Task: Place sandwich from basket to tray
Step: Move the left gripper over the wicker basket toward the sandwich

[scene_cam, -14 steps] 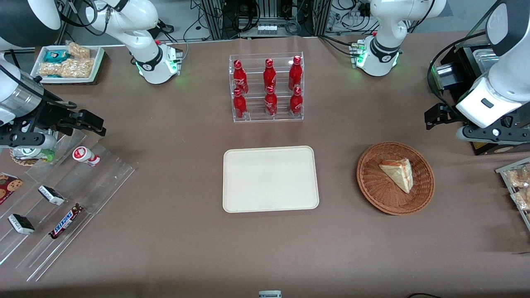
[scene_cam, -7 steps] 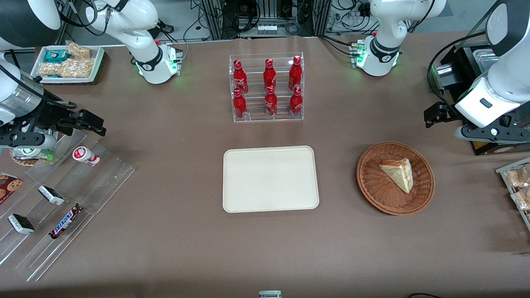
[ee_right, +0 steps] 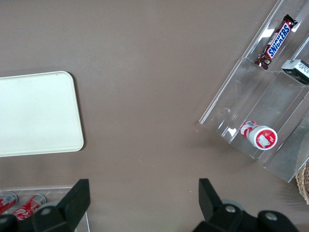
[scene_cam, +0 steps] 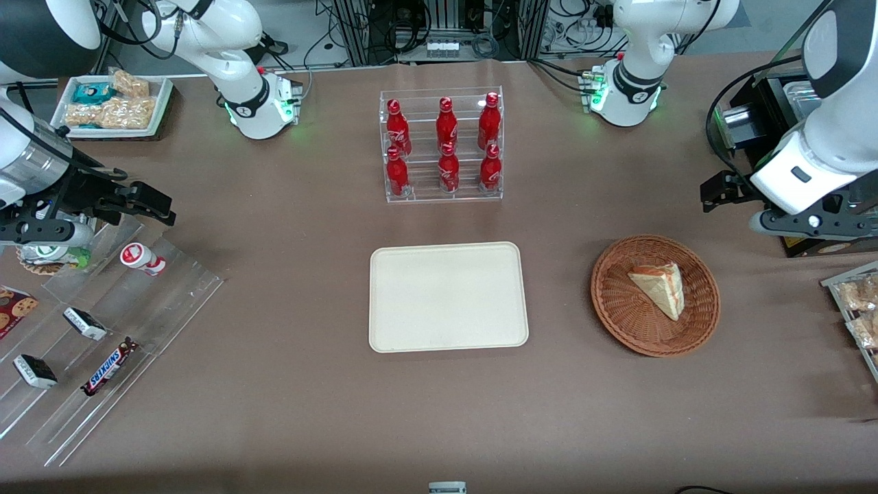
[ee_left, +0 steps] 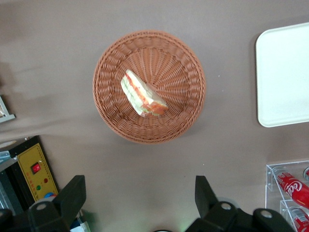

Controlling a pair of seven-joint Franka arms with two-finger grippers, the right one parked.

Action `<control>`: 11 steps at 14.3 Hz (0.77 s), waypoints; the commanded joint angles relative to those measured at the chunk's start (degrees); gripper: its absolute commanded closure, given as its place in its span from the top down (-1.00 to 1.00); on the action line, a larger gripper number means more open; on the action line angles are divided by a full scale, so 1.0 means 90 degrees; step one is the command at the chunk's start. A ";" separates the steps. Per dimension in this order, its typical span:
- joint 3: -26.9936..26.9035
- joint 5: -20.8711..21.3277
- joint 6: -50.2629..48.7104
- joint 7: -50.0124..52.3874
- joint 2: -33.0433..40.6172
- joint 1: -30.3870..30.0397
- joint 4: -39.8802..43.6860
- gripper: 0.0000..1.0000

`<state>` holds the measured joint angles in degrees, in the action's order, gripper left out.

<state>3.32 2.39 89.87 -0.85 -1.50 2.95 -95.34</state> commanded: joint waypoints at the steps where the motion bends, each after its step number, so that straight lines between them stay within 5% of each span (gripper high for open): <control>1: 0.0002 -0.0011 0.0005 -0.0033 -0.0311 -0.0034 -0.0119 1.00; 5: -0.0027 0.0028 0.0452 0.0026 -0.0635 -0.0073 -0.0498 1.00; 11: -0.0086 0.0057 0.2696 0.0501 -0.0595 -0.0122 -0.2246 1.00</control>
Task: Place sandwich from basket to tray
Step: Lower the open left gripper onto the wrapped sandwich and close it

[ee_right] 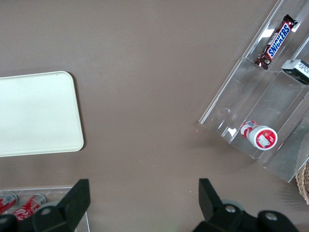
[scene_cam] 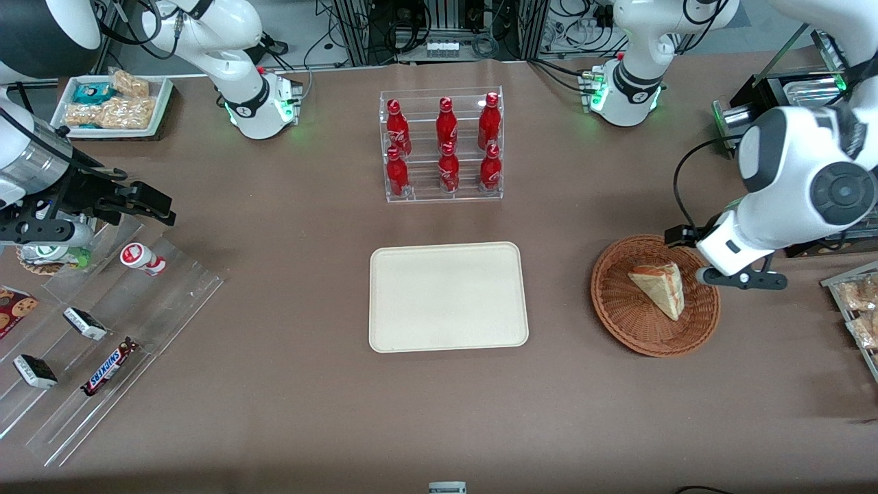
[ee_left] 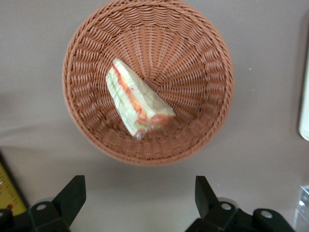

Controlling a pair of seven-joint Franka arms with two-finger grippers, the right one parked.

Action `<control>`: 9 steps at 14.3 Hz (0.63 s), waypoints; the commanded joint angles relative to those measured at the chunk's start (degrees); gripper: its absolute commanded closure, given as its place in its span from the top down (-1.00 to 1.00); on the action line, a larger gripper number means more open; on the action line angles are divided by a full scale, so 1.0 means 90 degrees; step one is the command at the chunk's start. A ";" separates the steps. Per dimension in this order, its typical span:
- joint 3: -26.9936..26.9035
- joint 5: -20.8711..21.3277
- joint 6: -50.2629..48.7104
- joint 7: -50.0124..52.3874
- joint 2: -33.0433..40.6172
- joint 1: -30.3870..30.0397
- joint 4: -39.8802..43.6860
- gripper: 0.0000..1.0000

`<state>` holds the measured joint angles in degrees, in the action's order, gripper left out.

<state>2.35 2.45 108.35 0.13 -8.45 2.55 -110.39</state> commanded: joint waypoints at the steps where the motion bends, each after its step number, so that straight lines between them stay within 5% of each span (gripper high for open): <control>1: 0.0022 0.0050 0.1101 0.0995 0.0187 -0.0126 -0.0847 1.00; 9: 0.0023 0.0050 0.3164 0.4798 -0.0086 -0.0195 -0.1836 1.00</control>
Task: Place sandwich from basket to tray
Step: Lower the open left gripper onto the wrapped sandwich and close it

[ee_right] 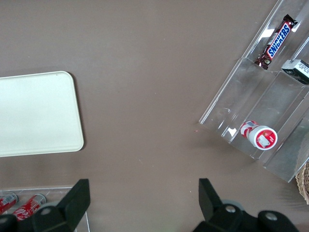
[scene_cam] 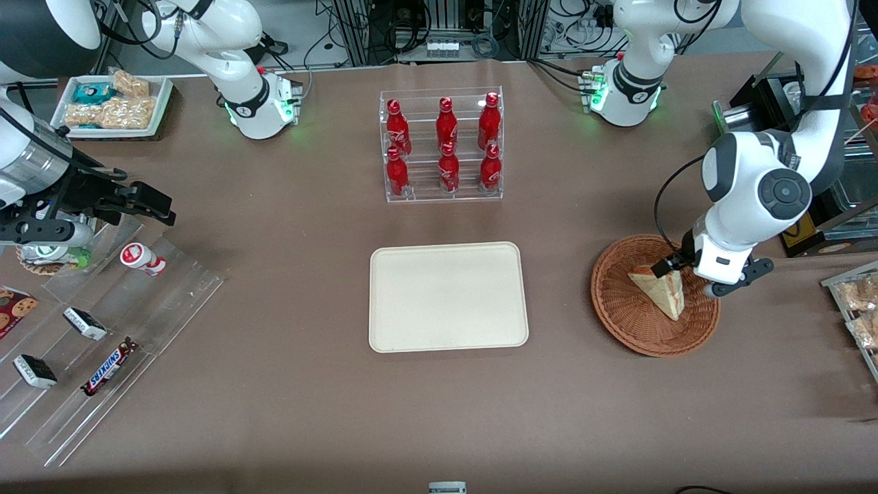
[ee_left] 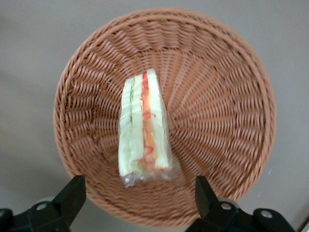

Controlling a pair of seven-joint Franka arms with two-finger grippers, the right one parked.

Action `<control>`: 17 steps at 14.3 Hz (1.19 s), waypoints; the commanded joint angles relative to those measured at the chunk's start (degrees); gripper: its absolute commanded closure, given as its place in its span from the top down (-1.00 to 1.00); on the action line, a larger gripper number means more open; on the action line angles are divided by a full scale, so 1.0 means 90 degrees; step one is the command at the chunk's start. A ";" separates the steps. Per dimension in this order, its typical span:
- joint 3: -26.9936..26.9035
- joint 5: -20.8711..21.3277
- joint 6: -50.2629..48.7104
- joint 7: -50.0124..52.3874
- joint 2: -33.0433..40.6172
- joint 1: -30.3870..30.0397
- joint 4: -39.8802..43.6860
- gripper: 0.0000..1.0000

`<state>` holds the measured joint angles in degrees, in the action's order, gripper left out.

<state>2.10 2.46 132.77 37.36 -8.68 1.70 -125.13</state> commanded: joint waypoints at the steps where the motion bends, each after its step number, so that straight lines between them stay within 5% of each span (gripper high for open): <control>1: 0.0059 0.0049 0.0598 0.0673 -0.0139 -0.0188 -0.0217 1.00; 4: 0.0059 0.0040 0.0979 0.0712 -0.0519 -0.0248 -0.0198 0.98; 5: 0.0059 0.0040 0.1135 0.0770 -0.0646 -0.0248 -0.0208 0.78; 9: 0.0069 -0.0048 0.1059 0.1373 -0.0706 -0.0277 -0.0179 -0.67; 17: 0.0284 -0.0077 -0.0777 0.1620 -0.0676 0.0677 0.1383 -0.84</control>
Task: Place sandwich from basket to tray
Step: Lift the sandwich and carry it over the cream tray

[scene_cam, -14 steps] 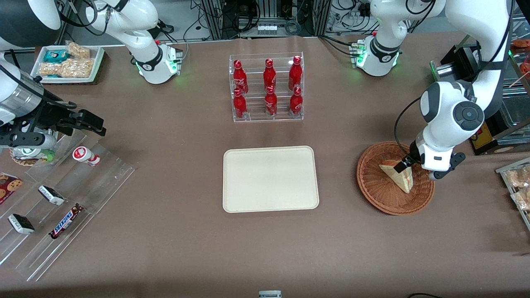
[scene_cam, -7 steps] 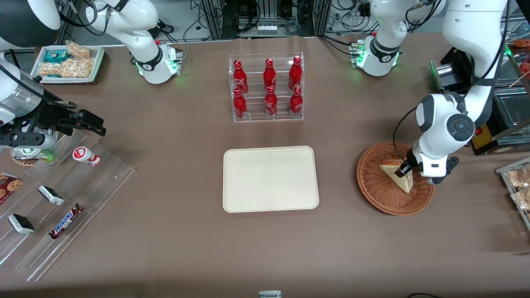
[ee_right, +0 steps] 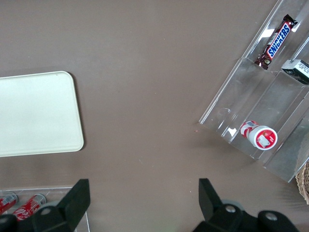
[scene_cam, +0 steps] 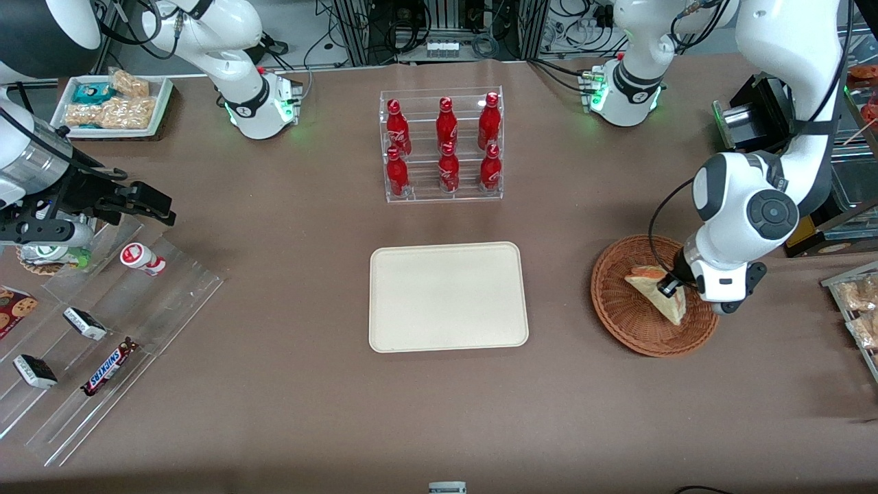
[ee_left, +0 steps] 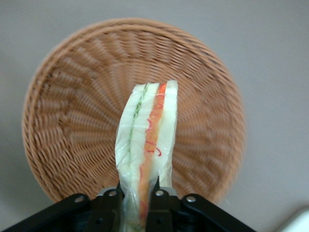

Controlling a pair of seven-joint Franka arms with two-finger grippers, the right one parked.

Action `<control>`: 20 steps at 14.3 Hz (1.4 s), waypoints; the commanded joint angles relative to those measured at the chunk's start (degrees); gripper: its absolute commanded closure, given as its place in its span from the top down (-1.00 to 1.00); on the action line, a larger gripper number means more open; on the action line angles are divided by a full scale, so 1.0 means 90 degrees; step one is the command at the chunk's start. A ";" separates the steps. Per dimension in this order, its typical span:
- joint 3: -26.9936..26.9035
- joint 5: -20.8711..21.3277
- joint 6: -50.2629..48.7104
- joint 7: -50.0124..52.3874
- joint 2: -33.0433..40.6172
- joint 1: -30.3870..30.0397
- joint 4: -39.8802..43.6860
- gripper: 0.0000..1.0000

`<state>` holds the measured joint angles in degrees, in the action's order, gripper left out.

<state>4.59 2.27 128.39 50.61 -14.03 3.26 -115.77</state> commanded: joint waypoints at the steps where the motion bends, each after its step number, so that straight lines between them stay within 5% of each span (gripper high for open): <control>1: 0.0008 -0.0047 -0.0233 0.0138 -0.0130 0.0777 0.0354 -0.84; 11: -0.0031 0.0090 0.0079 0.0118 -0.2404 0.3600 0.2881 -0.83; 15: -0.0032 0.0704 0.0519 0.0371 -0.2727 0.4148 0.2942 -0.81; 20: -0.0041 0.0754 0.0832 0.0401 -0.2953 0.4325 0.2971 -0.69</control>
<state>5.23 7.75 135.54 53.07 -39.54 41.17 -90.87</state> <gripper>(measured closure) 0.855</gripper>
